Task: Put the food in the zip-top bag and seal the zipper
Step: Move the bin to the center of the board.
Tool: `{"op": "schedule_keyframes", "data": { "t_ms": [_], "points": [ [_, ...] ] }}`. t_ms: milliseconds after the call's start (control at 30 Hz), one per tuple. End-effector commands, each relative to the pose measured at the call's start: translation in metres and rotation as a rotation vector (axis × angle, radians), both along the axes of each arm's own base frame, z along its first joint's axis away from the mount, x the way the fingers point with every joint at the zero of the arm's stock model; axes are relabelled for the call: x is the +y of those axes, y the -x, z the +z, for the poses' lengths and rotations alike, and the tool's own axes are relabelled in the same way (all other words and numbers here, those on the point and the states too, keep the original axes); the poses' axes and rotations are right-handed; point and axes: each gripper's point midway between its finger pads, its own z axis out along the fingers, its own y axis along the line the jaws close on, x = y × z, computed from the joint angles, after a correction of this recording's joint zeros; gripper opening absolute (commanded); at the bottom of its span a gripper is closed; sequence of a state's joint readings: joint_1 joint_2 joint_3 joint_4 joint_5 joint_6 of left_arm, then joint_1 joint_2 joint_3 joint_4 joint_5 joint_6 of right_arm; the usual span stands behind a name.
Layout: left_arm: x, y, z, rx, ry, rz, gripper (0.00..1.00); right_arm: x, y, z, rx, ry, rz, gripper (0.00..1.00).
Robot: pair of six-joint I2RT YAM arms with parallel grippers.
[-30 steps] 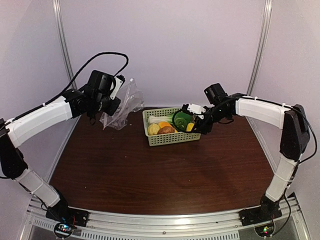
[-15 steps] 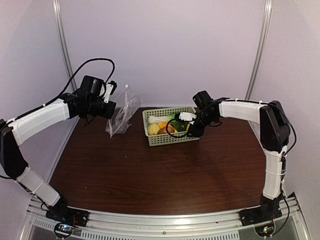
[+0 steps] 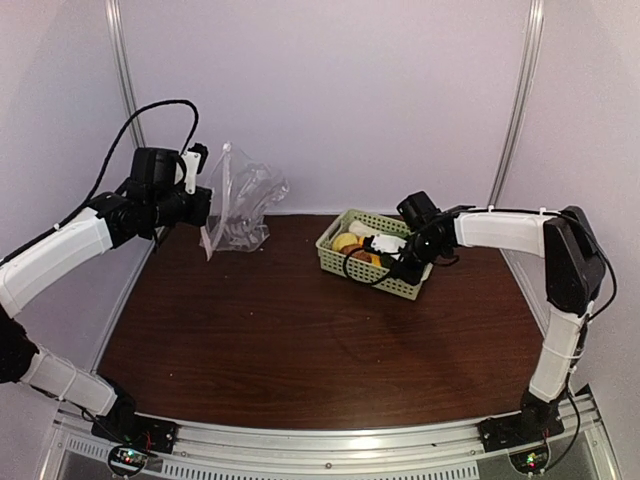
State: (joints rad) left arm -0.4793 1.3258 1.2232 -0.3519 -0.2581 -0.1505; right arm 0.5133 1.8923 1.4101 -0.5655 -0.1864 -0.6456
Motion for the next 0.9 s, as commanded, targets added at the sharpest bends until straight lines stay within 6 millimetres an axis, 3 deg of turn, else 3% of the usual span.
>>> {"op": "schedule_keyframes", "data": {
  "t_ms": [0, 133, 267, 333, 400, 467, 533, 633, 767, 867],
  "points": [
    [0.003, -0.006, 0.006, -0.038, 0.003, 0.015, 0.00, -0.041, 0.025, 0.004, 0.008, 0.043, -0.177, 0.00],
    [0.001, -0.009, -0.003, -0.007, -0.011, 0.011, 0.00, -0.063, 0.054, 0.011, 0.045, 0.024, -0.311, 0.00],
    [-0.009, -0.014, -0.015, 0.047, -0.020, -0.030, 0.00, -0.062, 0.090, 0.007, 0.184, -0.042, -0.352, 0.00],
    [-0.022, -0.014, -0.019, 0.073, 0.005, -0.086, 0.00, -0.048, 0.111, 0.005, 0.286, -0.097, -0.294, 0.02],
    [-0.044, -0.011, -0.026, 0.112, 0.065, -0.180, 0.00, -0.027, 0.131, 0.011, 0.375, -0.169, -0.188, 0.17],
    [-0.074, -0.003, -0.031, 0.150, 0.122, -0.301, 0.00, -0.008, 0.142, 0.029, 0.436, -0.249, -0.088, 0.29],
    [-0.103, 0.006, -0.036, 0.187, 0.153, -0.397, 0.00, 0.004, 0.140, 0.056, 0.436, -0.305, -0.032, 0.36],
    [-0.133, 0.015, -0.042, 0.248, 0.233, -0.492, 0.00, 0.017, 0.119, 0.099, 0.337, -0.394, -0.018, 0.40],
    [-0.147, 0.010, -0.046, 0.285, 0.315, -0.479, 0.00, 0.041, 0.085, 0.153, 0.199, -0.551, -0.056, 0.57],
    [-0.149, 0.005, -0.054, 0.303, 0.381, -0.431, 0.00, 0.064, 0.062, 0.178, 0.125, -0.603, -0.055, 0.65]
  ]
}}
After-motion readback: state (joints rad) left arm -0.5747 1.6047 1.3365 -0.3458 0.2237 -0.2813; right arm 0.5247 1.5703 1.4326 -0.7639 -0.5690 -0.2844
